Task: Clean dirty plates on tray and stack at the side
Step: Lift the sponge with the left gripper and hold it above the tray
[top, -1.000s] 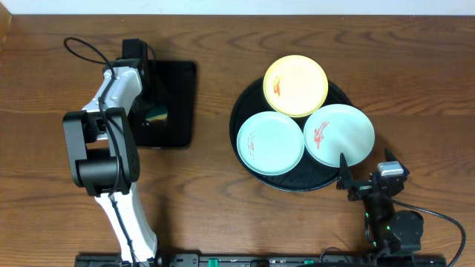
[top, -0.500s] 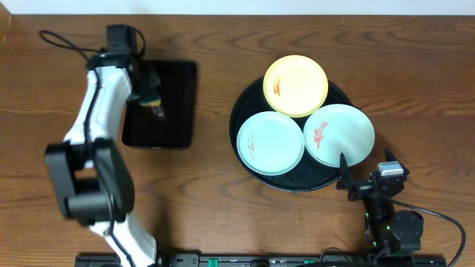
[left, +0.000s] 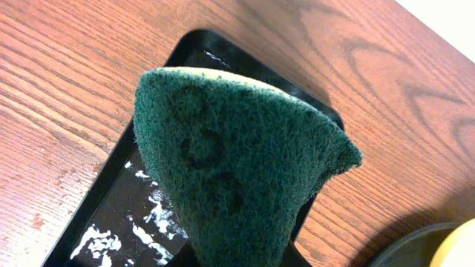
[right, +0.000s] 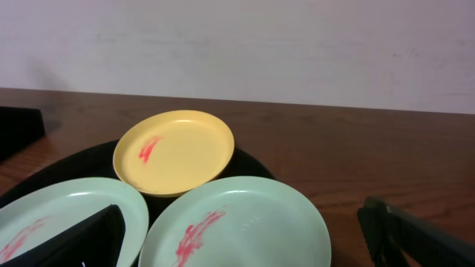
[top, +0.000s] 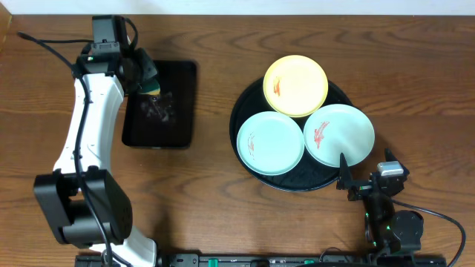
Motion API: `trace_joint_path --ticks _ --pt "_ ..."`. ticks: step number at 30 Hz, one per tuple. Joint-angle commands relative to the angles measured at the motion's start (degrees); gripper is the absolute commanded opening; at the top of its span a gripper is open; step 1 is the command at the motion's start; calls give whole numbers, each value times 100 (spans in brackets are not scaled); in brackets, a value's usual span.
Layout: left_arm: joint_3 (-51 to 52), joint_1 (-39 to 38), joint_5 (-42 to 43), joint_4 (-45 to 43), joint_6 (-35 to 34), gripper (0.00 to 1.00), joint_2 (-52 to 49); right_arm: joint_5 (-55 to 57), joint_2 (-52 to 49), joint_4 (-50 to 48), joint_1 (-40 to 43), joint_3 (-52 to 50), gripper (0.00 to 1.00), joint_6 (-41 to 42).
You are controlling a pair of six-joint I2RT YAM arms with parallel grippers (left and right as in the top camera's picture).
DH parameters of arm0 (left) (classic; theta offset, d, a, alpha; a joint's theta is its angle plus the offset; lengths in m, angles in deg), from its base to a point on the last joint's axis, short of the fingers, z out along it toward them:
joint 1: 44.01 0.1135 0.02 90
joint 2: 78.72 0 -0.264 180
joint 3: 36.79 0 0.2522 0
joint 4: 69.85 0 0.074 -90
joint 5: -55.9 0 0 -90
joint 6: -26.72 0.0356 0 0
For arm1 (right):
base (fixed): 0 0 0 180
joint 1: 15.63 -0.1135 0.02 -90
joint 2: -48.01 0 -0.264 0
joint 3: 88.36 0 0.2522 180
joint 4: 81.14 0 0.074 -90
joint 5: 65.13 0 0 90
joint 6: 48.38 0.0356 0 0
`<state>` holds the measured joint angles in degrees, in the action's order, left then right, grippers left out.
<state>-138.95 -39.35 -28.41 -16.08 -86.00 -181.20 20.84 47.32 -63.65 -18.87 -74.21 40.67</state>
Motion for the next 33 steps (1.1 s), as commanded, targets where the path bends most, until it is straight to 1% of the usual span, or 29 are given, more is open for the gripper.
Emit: trace_joint_path --ticks 1,6,10,13,21,24,29,33 --pt "24 -13 7 -37 -55 8 -389 15 31 24 22 -7 99 -83" --pt "24 -13 9 -155 -55 8 -938 13 31 24 22 -7 99 -83" --pt "4 -7 11 -173 -52 7 -986 15 31 24 22 -7 99 -83" --pt "-37 -7 13 -120 -52 6 -739 13 31 24 22 -7 99 -83" --pt "-37 -13 33 -42 -52 7 461 13 31 24 22 -7 99 -85" --pt "-37 -13 31 -46 -52 8 643 13 31 24 22 -7 99 -83" --pt "160 -13 -155 -219 -52 7 299 13 31 24 22 -7 99 -83" --pt "433 -11 -227 -756 -52 7 -356 13 31 24 22 -7 99 -83"
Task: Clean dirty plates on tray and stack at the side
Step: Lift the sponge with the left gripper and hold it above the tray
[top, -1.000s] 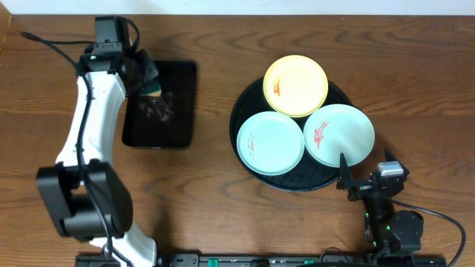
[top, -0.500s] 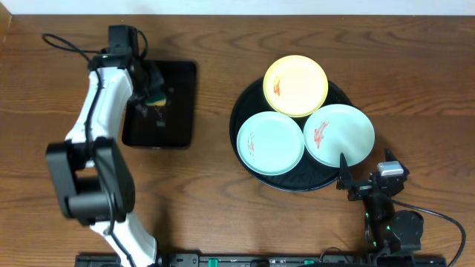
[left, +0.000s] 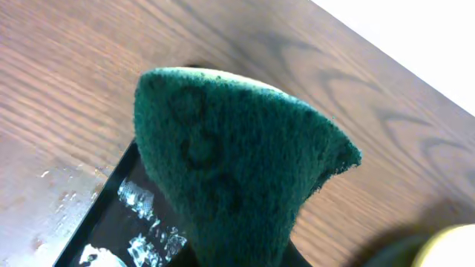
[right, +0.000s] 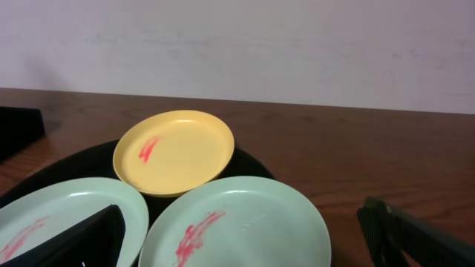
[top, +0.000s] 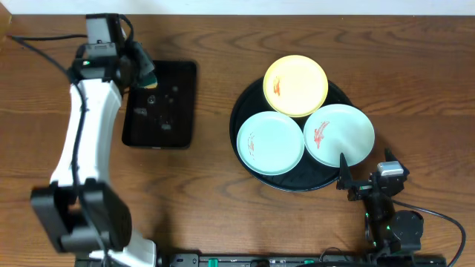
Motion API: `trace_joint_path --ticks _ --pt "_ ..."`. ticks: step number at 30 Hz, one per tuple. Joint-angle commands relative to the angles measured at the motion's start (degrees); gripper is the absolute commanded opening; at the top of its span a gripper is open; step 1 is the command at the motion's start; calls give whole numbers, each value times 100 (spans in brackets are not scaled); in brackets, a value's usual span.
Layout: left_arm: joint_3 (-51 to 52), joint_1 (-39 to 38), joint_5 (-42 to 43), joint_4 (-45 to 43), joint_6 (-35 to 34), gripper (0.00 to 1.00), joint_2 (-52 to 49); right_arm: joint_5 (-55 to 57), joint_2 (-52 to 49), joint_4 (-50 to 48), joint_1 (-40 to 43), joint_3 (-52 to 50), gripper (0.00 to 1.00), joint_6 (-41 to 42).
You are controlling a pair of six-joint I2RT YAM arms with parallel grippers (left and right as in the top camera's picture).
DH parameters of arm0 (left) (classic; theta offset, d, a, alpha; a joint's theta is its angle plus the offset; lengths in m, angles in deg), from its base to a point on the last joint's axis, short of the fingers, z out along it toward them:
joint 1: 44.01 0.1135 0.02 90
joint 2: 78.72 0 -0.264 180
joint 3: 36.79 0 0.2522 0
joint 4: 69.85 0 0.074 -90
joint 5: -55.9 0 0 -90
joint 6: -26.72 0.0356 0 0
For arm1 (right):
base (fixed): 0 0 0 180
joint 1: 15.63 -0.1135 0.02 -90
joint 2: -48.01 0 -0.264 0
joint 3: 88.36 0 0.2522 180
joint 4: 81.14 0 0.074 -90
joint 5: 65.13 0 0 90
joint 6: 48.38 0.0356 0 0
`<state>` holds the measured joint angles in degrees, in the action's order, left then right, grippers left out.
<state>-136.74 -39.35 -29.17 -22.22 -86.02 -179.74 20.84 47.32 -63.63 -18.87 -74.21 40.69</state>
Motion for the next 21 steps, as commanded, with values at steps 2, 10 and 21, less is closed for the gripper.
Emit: trace_joint_path --ticks 2,10,21 --pt "212 -11 -144 -186 -52 8 -769 13 31 22 22 -7 99 -85" --pt "142 -13 313 -188 -48 8 -184 15 31 22 22 -7 99 -85" --pt "188 -24 -28 -186 -26 8 1255 13 31 22 22 -7 99 -85"
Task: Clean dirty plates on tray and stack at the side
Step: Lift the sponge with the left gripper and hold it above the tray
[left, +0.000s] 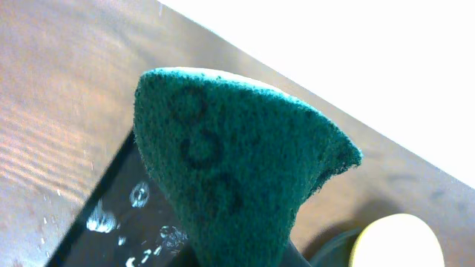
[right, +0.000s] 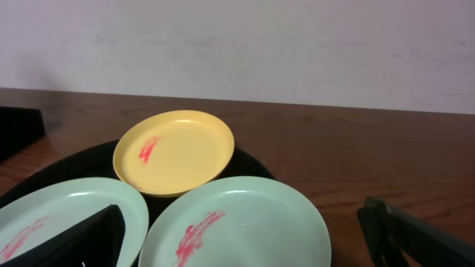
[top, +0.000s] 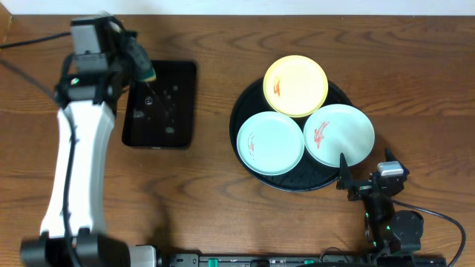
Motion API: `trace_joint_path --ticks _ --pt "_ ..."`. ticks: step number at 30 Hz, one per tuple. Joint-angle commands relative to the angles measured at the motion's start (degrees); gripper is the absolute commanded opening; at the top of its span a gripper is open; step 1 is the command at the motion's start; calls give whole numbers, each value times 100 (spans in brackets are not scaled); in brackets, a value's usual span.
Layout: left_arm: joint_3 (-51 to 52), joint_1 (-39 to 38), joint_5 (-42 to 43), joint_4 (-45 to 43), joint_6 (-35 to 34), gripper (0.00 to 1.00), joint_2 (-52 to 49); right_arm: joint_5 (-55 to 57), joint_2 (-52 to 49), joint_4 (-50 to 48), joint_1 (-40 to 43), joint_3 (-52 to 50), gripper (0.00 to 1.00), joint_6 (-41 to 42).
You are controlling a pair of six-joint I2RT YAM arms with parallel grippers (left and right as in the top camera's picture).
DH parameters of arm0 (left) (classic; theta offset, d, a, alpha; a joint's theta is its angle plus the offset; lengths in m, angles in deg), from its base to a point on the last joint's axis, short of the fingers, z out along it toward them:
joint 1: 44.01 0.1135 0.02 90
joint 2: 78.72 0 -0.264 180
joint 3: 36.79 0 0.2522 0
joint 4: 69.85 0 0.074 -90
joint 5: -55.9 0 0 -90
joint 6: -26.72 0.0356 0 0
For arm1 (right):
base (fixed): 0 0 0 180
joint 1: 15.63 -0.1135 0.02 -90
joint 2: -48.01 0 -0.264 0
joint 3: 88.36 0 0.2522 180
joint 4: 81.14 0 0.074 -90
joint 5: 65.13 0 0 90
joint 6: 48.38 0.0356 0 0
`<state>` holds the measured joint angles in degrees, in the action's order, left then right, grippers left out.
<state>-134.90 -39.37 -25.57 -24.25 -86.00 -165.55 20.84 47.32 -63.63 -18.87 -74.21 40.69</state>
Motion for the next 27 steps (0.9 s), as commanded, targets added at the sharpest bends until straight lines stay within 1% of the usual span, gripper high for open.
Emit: trace_joint_path --ticks 1,3,5,7,9,11,13,15,23,25,27 --pt "46 -22 -610 13 -31 8 -251 13 31 22 22 -7 99 -85" --pt "192 -22 -986 -28 -31 7 -529 15 31 22 22 -7 99 -85" --pt "415 -22 -1051 -236 -39 8 -977 15 31 22 22 -7 99 -87" --pt "542 -42 -944 -439 -92 8 -1517 13 31 22 22 -7 99 -85" --pt "531 -44 -678 -426 -94 7 -1982 13 31 22 22 -7 99 -87" --pt "531 -44 -313 -411 -94 8 -2135 15 31 22 22 -7 99 -85" --pt "498 -44 -63 -444 -92 7 -2079 13 31 22 22 -7 99 -85" --pt "415 -44 9 -415 2 7 -1886 13 31 22 22 -7 99 -85" --pt "389 -118 -4 -170 59 8 -387 13 31 22 22 -7 99 -87" --pt "417 -195 -269 -201 59 8 -286 13 31 22 22 -7 99 -85" --pt "562 -306 -826 -354 57 7 -391 13 31 22 22 -7 99 -85"
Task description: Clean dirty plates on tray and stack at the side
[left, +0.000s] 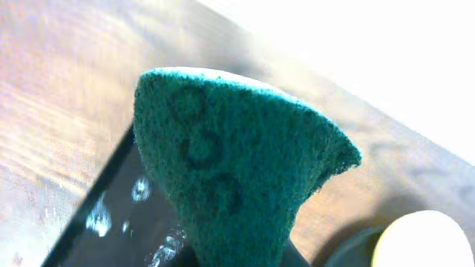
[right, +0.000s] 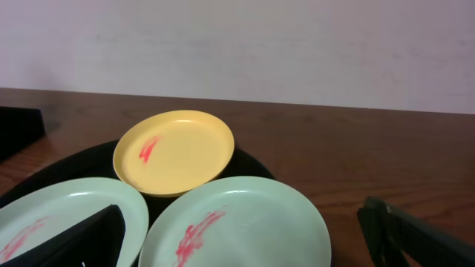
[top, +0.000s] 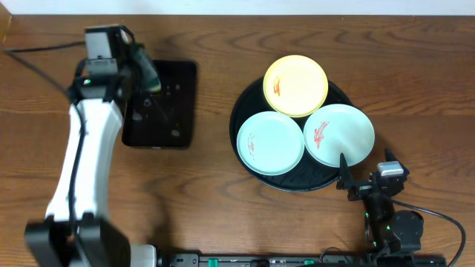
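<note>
A round black tray (top: 245,100) carries three plates with red smears: a yellow plate (top: 296,84) at the back, a pale green plate (top: 270,142) on the left and another pale green plate (top: 339,134) on the right. My left gripper (top: 146,74) is shut on a green scouring sponge (left: 230,167), held above the far left corner of a small black rectangular tray (top: 160,104). My right gripper (right: 241,237) rests open near the table's front edge, facing the right green plate (right: 237,222) and the yellow plate (right: 174,150).
The rectangular black tray holds drops of water (left: 100,219). Bare wooden table (top: 215,200) lies between the two trays and along the front. A black cable (top: 44,50) runs in at the back left.
My left gripper with the sponge has shifted slightly right and nearer over the rectangular tray's far left corner. The right arm and the plates have not moved.
The left gripper held the sponge low over the wet rectangular tray. It then stood higher at the tray's far left corner, higher again, and now sits a little right of that. The right gripper stayed open by the round tray throughout.
</note>
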Motion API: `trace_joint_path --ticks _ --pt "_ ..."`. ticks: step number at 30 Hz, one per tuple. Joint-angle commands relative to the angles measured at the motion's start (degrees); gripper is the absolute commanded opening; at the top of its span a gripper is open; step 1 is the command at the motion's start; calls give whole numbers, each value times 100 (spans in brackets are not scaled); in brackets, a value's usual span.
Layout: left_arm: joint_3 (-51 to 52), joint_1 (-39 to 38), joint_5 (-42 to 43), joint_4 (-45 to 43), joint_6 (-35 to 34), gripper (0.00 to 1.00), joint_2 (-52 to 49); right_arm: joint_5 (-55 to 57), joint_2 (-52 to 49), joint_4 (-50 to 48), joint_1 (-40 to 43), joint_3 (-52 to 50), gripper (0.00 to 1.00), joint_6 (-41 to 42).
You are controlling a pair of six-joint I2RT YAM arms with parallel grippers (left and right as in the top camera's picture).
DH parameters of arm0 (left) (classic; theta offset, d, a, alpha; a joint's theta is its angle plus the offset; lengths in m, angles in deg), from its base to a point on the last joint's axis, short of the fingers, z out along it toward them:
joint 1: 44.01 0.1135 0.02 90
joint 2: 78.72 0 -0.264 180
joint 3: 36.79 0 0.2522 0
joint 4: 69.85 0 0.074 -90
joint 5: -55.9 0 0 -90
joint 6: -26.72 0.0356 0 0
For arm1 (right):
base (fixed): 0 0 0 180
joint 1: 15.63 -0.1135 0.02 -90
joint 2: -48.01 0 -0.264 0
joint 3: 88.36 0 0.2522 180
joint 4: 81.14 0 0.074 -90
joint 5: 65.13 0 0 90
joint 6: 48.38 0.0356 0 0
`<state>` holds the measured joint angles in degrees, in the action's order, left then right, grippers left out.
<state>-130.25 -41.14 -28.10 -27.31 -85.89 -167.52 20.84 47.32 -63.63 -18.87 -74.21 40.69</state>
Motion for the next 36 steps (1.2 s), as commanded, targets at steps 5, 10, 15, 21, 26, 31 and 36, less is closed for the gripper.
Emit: trace_joint_path --ticks 5,10,15,21,26,31,36 --pt "490 -249 -933 -570 48 8 -1152 13 31 22 22 -7 99 -85" --pt "487 -225 -931 -553 48 8 -1655 13 31 22 22 -7 99 -85" --pt "361 -227 -920 -457 46 8 -1032 13 31 22 22 -7 99 -85" --pt "361 -245 -905 -227 46 8 428 13 31 20 22 -7 99 -85" --pt "501 -249 -907 -94 -2 7 514 87 31 -26 22 -7 99 -90" --pt "938 -240 -964 -544 0 8 -640 -706 31 -46 20 -7 99 522" --pt "929 -240 -302 -555 4 8 -1305 -542 31 -944 22 -7 99 844"
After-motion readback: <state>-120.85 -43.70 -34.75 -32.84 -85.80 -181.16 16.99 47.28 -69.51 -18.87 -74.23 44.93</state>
